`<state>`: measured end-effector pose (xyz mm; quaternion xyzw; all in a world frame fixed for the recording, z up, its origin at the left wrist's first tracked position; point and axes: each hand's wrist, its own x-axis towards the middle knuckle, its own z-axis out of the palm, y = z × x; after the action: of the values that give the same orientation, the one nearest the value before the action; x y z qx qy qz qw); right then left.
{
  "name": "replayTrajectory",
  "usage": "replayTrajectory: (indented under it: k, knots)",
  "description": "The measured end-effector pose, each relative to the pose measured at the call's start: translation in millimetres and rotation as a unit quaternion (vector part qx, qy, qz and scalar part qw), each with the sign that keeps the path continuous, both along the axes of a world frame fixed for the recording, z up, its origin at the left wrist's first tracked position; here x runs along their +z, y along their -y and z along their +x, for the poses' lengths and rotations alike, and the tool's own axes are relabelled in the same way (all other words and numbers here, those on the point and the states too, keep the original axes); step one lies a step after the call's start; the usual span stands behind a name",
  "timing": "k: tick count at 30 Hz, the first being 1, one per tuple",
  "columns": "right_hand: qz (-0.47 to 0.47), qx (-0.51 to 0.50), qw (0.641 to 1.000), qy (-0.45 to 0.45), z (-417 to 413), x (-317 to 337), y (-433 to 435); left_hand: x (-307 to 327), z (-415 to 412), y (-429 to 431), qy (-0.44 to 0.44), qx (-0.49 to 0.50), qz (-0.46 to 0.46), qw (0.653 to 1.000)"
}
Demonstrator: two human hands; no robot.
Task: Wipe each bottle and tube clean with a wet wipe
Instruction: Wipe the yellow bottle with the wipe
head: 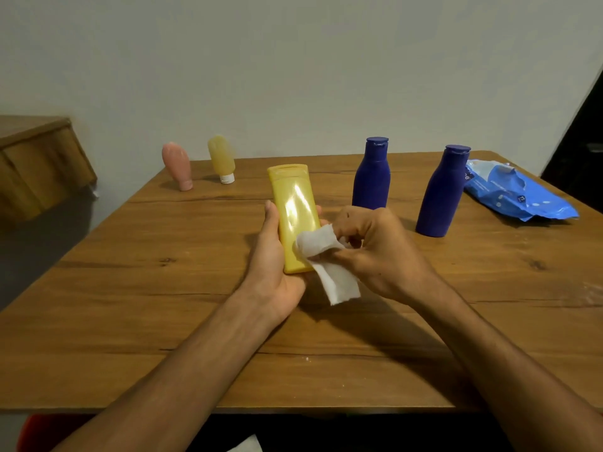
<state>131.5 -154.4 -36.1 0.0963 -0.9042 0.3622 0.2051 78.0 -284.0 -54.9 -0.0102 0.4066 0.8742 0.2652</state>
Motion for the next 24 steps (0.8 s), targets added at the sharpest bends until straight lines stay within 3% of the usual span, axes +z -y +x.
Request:
replayTrajectory:
  k: [4,9,14,20,24]
  knots:
    - [-0.026,-0.076,0.996,-0.043,-3.2,-2.4,0.2,-1.9,2.1,-1.9,-0.004,-0.004,0.001,1.0]
    - [0.027,-0.001,1.0,0.006,1.4,2.6,3.7,-1.5,-0.2,-1.0,-0.023,0.012,-0.03,0.999]
    - [0.004,-0.086,0.995,-0.051,-2.4,-0.7,3.8,-3.6,5.8,-3.9,-0.021,-0.018,-0.031,0.999]
    - [0.07,0.026,0.995,0.063,5.8,12.1,0.4,-3.8,-3.2,0.1,-0.014,0.012,-0.027,0.999]
    - [0.066,0.02,0.996,0.052,4.0,9.3,-1.1,-4.3,-2.5,-0.6,-0.023,0.007,-0.04,0.999]
